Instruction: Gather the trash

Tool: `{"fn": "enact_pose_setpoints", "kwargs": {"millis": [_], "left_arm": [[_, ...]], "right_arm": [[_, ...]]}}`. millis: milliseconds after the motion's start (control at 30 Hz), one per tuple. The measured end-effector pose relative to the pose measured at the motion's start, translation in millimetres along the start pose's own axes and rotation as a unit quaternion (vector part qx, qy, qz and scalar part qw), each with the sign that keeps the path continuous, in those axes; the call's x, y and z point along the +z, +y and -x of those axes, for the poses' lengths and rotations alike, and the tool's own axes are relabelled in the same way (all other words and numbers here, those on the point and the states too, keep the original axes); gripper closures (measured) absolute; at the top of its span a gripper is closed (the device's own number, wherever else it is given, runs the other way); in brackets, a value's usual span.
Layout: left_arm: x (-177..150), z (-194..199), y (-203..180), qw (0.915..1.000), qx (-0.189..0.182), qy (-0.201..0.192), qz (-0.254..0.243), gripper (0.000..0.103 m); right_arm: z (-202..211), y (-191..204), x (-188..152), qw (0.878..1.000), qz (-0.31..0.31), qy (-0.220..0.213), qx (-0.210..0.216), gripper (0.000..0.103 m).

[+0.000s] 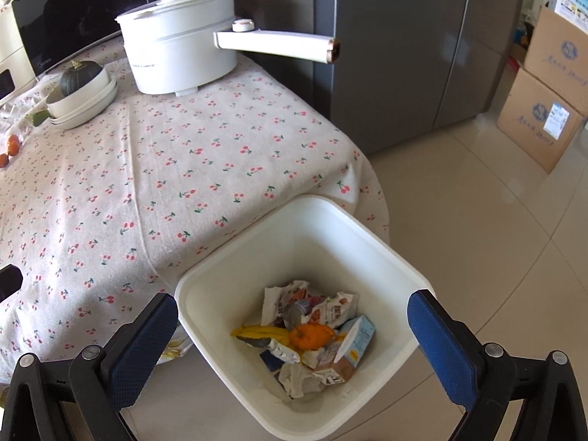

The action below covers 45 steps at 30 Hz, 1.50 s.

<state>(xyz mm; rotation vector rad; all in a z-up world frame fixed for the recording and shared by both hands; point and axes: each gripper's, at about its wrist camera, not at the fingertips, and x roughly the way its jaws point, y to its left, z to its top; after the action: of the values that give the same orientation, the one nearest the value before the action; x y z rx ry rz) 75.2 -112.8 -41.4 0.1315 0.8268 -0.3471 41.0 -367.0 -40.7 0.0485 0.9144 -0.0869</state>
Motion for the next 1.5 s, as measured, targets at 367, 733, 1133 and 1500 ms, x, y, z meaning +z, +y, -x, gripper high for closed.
{"fn": "enact_pose_setpoints", "kwargs": {"millis": [367, 733, 1133, 1500], "left_arm": [[-25.5, 56.4, 13.9, 0.9972, 0.04, -0.017, 0.061, 0.002], [-45.2, 98.3, 20.5, 0.9914, 0.084, -0.065, 0.076, 0.002], [-48.7, 110.8, 9.5, 0.9899, 0.085, -0.093, 0.065, 0.0], [-48.2, 114.3, -0.5, 0.9898, 0.082, -0.103, 0.055, 0.0]], "right_arm": [[62.3, 30.4, -20.7, 0.997, 0.004, -0.08, 0.003, 0.0], [94.5, 53.7, -44.6, 0.99, 0.021, -0.14, -0.017, 0.0], [99.6, 60.5, -47.2, 0.987, 0.024, -0.158, -0.015, 0.0], [100.1, 62.7, -48.6, 0.986, 0.028, -0.161, -0.019, 0.0]]}}
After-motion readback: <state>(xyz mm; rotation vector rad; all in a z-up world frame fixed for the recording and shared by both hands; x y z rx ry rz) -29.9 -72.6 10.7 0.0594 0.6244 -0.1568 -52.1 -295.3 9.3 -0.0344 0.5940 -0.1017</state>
